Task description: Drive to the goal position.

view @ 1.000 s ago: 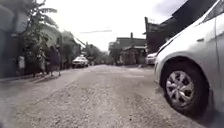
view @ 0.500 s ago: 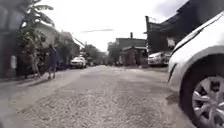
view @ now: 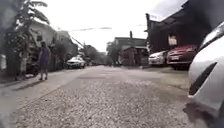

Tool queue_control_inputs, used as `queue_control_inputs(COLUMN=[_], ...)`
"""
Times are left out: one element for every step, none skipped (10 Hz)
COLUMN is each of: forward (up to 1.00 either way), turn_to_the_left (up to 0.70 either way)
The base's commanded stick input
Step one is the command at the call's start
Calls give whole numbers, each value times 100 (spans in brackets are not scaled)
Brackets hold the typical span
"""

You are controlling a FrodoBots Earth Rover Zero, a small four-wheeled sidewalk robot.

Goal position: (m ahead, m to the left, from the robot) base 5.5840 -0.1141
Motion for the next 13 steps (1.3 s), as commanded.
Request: queue_control_inputs(forward=[100, 100, 100, 100, 100, 100, 100, 100, 100, 100, 100, 100, 100], turn_to_the_left=[0, 0, 0, 0, 0, 0, 0, 0, 0, 0, 0, 0, 0])
